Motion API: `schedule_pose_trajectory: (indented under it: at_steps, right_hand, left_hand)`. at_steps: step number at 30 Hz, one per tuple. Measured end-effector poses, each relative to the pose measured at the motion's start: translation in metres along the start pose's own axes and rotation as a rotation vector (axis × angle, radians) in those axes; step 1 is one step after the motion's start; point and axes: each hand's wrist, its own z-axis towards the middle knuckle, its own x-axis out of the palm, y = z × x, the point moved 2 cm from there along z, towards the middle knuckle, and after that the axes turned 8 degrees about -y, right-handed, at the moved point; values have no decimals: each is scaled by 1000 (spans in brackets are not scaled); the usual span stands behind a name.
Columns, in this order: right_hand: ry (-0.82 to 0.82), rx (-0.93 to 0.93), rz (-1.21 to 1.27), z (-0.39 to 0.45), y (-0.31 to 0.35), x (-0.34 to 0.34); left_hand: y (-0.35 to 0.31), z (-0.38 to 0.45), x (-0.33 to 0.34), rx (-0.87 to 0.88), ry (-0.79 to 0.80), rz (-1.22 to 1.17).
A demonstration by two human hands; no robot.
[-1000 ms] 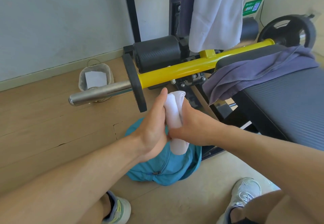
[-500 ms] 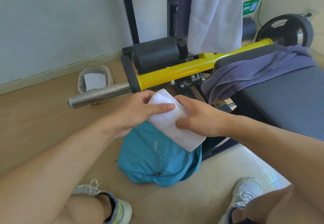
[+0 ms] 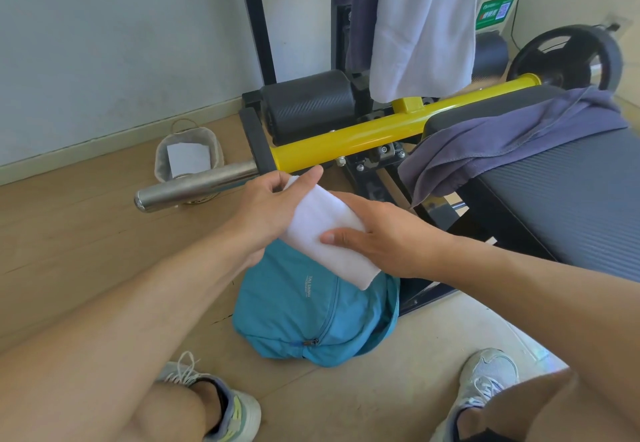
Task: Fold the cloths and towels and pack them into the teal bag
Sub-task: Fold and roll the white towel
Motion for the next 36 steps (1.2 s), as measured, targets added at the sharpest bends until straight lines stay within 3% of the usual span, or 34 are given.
schedule_pose_trajectory:
  at_steps: [7,12,19,31,36]
  right_hand:
    - [106,64,257,9,-18,-1]
    - [121,97,350,8,-20,-1]
    - [295,112,423,5,-19,1]
    - [205,29,378,5,-10,8]
    - [150,20,301,7,-10,11]
  left_hand:
    - [4,4,2,-17,82,-6]
    - [0,2,1,82,138,35]
    - [2,-4,10,79,16,219]
    - [4,6,9,-1,-41,265]
    - [5,12,9,109,-43,353]
